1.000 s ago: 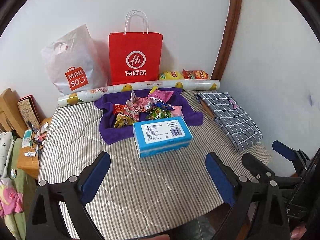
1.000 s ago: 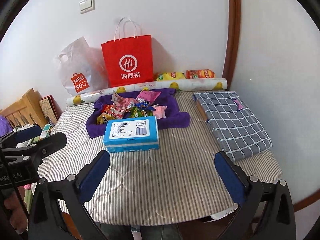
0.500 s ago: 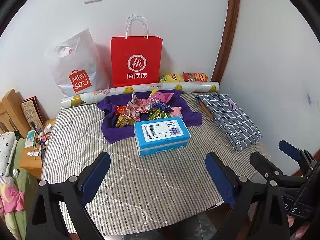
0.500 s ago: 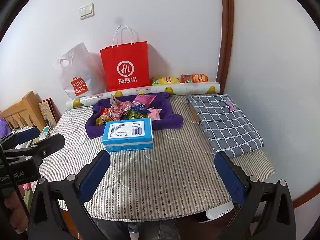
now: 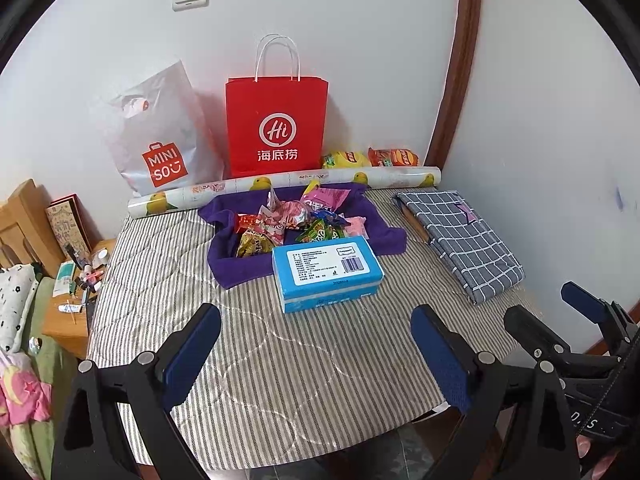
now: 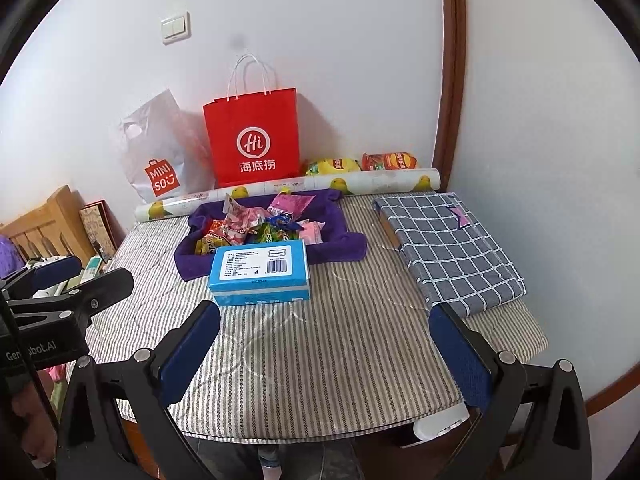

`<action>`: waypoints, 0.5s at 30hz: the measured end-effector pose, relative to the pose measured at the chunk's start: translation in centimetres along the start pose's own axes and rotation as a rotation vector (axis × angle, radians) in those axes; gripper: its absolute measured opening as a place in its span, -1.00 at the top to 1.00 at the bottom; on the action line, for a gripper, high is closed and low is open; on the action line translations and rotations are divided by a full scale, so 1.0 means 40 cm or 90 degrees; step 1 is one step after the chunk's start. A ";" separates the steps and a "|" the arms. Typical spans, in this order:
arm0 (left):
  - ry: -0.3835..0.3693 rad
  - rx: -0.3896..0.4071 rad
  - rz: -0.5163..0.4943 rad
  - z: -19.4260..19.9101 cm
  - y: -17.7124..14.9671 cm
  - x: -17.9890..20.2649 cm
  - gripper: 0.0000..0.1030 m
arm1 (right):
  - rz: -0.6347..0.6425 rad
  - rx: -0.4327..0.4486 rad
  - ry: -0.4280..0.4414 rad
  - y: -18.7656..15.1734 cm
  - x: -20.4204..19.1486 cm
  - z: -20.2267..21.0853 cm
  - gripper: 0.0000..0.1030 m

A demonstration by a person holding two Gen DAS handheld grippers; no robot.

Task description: Organize snacks

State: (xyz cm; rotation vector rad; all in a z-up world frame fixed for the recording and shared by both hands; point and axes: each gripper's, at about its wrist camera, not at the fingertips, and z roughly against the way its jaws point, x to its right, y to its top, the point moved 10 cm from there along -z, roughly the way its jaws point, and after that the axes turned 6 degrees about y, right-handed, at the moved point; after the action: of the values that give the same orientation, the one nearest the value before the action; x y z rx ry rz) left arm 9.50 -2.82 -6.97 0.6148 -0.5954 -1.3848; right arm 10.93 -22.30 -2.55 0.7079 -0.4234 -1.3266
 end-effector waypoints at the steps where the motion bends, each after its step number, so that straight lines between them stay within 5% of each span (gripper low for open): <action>1: 0.000 0.000 0.000 0.000 0.000 0.000 -0.87 | 0.001 0.000 0.000 0.000 -0.001 0.001 -0.99; 15: -0.001 0.000 -0.001 0.008 -0.001 0.001 -0.87 | -0.003 0.000 0.000 -0.001 -0.003 0.007 -0.99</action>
State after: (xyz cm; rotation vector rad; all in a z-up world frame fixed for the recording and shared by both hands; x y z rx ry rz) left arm 9.26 -2.86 -6.77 0.6148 -0.5955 -1.3872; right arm 10.70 -22.24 -2.37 0.7103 -0.4217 -1.3312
